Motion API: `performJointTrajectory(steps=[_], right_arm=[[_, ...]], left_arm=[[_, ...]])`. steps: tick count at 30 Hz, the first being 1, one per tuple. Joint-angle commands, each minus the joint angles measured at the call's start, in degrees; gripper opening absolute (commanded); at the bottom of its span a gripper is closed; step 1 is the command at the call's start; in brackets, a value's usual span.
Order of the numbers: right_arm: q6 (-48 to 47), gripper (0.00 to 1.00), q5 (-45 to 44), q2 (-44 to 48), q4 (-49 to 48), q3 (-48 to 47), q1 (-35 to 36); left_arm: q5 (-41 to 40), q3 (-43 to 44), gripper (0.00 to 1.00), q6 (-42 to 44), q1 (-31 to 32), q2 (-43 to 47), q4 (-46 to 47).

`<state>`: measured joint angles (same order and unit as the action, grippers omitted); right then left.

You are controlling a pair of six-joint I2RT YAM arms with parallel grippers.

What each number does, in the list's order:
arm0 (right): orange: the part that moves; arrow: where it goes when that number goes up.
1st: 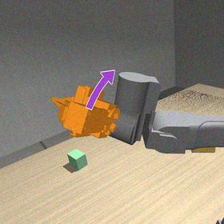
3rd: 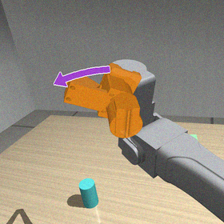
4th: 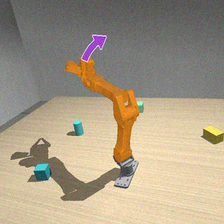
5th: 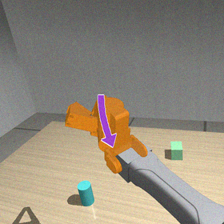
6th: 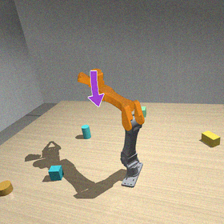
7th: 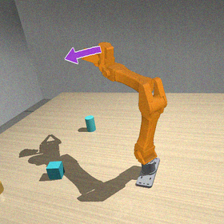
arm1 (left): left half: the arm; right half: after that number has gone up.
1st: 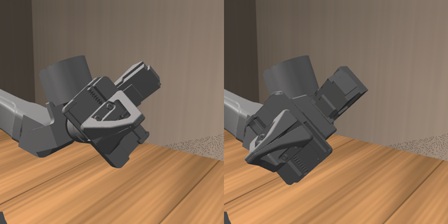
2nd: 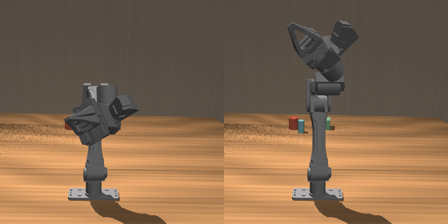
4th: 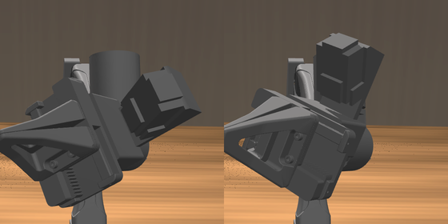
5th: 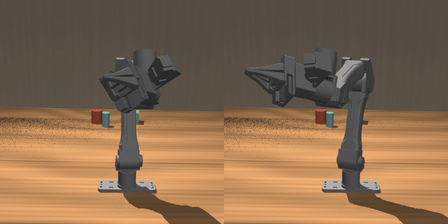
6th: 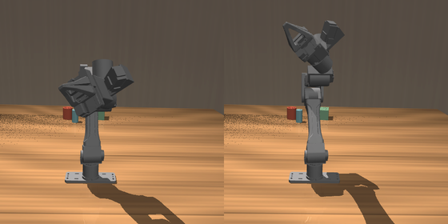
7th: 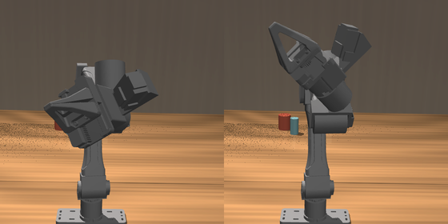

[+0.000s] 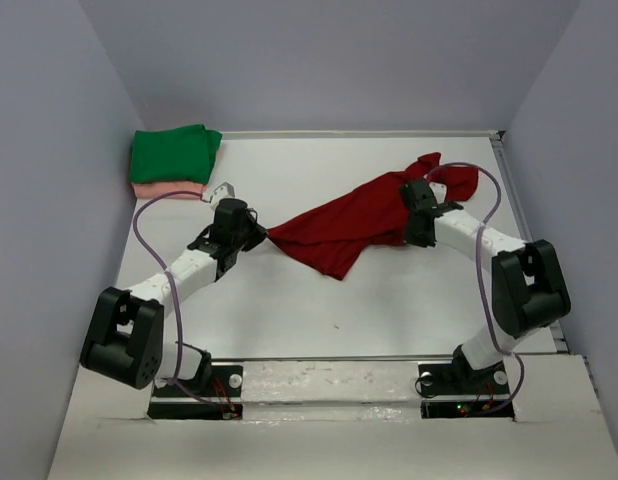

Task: Fold and stack the t-shirts
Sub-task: Flatten the tshirt out

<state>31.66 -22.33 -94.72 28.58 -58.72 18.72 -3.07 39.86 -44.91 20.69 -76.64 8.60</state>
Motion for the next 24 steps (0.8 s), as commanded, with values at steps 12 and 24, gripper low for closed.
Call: performJointTrajectory(steps=[12,24], right_arm=[[-24.97,0.0,-18.89,12.11,7.54,-37.76,-2.45],[-37.72,0.0,-22.06,6.3,10.97,-73.8,-10.89]], left_arm=[[-15.65,22.97,0.0,7.46,6.12,9.14,-28.78],[-22.68,41.79,0.0,14.49,6.12,9.76,-44.46]])
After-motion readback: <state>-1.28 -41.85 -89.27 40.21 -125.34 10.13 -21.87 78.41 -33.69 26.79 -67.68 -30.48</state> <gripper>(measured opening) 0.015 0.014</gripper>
